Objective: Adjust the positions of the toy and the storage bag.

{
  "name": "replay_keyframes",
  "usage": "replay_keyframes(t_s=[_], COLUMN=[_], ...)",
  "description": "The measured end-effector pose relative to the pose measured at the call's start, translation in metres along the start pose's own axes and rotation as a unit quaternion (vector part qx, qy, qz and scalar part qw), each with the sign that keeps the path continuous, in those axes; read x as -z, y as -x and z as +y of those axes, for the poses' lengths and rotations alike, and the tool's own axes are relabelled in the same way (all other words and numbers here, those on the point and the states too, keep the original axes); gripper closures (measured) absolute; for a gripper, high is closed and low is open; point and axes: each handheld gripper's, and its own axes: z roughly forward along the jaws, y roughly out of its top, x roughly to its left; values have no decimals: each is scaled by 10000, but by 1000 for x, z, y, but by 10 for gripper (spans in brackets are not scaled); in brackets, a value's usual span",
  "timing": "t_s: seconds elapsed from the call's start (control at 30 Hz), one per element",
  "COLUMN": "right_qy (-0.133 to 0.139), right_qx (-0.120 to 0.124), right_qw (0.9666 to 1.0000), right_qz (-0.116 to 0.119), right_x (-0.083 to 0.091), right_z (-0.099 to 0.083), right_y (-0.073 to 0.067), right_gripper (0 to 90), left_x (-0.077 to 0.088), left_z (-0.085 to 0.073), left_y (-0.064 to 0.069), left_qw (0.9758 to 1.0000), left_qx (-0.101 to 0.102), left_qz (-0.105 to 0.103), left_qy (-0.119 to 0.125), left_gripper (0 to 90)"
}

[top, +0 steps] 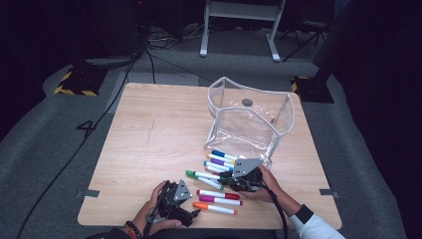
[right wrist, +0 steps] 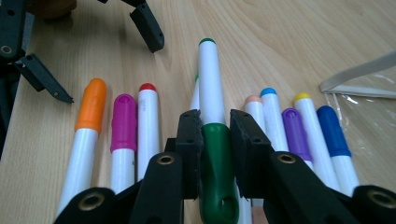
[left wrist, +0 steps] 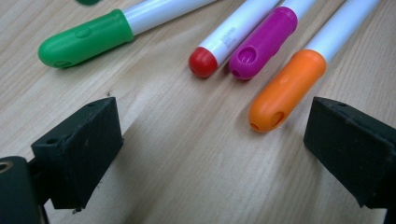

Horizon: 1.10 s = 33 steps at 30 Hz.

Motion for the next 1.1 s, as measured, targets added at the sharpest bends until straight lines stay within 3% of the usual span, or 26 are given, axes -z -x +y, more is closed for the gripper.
replay_keyframes(t_s=[0.17,0.57,1.1], right_qy=[146,488,592], right_qx=[-28,-175,-160], right_qw=[9998,9974,9940], right_qz=[-147,-497,-903], right_x=[15,46,81], right_z=[0,3,13], right_y=[7,24,39], right_gripper=[746,747,747], left_x=[-2,-6,-11], left_z=[1,6,12], left_y=[-11,-17,-26], left_qw=[10000,10000,10000], left_qx=[43,29,-62], left_qz=[40,36,-55], left_qy=[27,-6,-27], left_gripper=[42,20,14])
